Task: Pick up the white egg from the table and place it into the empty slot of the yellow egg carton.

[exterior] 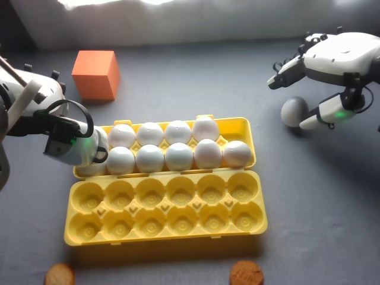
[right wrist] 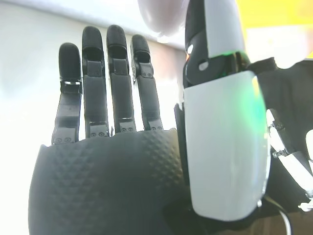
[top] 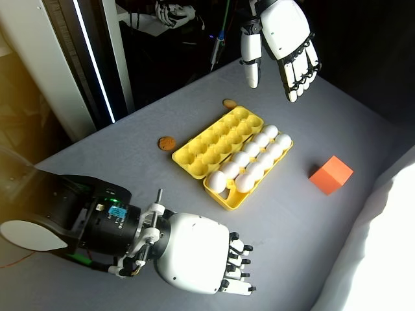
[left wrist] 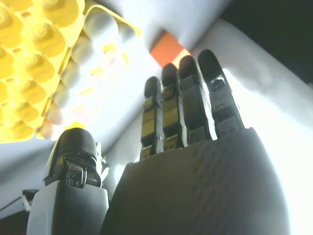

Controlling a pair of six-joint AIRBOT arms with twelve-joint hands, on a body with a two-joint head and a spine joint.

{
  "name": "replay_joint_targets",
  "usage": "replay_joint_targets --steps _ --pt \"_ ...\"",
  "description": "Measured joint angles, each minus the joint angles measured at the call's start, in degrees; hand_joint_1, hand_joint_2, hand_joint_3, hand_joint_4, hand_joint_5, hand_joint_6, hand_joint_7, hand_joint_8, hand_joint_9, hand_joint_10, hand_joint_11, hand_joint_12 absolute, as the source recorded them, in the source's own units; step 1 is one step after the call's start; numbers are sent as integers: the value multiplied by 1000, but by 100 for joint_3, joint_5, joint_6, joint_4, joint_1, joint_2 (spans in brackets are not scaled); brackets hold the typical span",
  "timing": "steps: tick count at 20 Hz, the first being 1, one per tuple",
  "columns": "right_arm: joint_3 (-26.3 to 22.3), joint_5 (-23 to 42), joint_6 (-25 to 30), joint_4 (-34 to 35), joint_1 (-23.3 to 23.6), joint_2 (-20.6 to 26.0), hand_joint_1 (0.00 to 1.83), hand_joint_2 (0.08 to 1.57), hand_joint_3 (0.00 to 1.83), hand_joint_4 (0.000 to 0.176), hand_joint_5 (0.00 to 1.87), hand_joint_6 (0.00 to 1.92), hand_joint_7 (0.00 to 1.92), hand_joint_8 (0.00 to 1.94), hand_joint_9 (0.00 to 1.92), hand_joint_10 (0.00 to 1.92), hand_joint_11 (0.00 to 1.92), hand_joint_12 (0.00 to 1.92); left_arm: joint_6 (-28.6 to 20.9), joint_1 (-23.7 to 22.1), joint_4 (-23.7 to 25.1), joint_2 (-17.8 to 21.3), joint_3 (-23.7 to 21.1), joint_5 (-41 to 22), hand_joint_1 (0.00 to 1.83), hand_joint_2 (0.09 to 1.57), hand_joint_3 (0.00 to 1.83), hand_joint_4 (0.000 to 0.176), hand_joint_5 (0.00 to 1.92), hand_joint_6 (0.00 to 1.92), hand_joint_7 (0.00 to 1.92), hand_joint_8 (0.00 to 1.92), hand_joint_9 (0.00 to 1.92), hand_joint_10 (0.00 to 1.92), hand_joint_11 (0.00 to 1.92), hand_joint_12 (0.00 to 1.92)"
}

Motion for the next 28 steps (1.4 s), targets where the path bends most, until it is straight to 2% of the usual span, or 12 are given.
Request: replay_joint_targets --steps 6,8,10,11,15,20,22,23,24,25,27,28 --pt "210 37 -4 131 -114 -177 1157 957 0 0 659 45 750 46 661 225 77 1345 0 0 0 0 -2 2 0 1327 0 0 321 3 347 4 295 4 0 642" --pt "306 55 -4 197 -181 -236 1161 961 0 0 676 25 761 17 611 354 81 1349 0 0 -2 0 0 9 0 1327 0 0 296 0 329 3 281 2 0 603" --pt "343 44 -7 238 -210 -273 1174 952 0 0 729 36 811 26 637 385 99 1300 0 0 0 0 -2 4 0 1331 1 0 298 1 327 1 283 2 0 591" --pt "343 50 -4 238 -216 -273 1170 962 3 0 730 35 816 25 638 385 90 1292 0 0 0 0 0 7 0 1328 0 0 344 1 373 1 327 3 0 694" --pt "343 85 -7 238 -221 -275 1181 967 2 0 763 42 873 37 675 375 108 1265 0 0 -2 0 -2 7 0 1333 1 0 317 2 350 4 300 1 0 631" --pt "343 96 -7 238 -221 -275 1219 996 6 0 790 43 971 52 764 377 154 1197 -2 0 -2 0 -2 7 0 1332 0 0 359 1 392 1 343 4 0 742" --pt "343 96 -7 238 -221 -275 1219 1009 7 0 919 91 1007 56 791 381 160 1167 0 0 0 0 -2 7 0 1334 1 0 347 2 392 1 337 1 0 743" --pt "343 96 -4 238 -221 -275 1175 1113 0 0 972 782 1050 61 806 418 143 1219 -2 0 0 0 0 7 0 1335 1 0 354 5 395 2 340 2 0 743" --pt "343 96 -7 238 -221 -275 1215 1103 0 0 1010 903 1024 744 874 481 160 1225 0 0 0 0 -2 7 0 1336 1 0 353 4 394 1 337 1 0 713" --pt "343 103 -7 238 -221 -275 1226 1096 0 15 1043 885 1004 925 934 548 290 1239 0 0 0 0 0 7 0 1338 2 0 352 3 395 2 341 2 0 706" --pt "343 107 -9 236 -221 -275 1228 1095 1 21 1050 881 1000 962 947 565 319 1244 0 0 0 0 0 9 0 1339 2 0 351 2 395 2 342 2 0 704" --pt "343 118 -9 236 -221 -275 1347 1105 4 0 982 896 1039 986 851 1116 429 1260 0 0 0 0 0 7 0 1342 2 0 361 4 420 7 365 8 0 752"
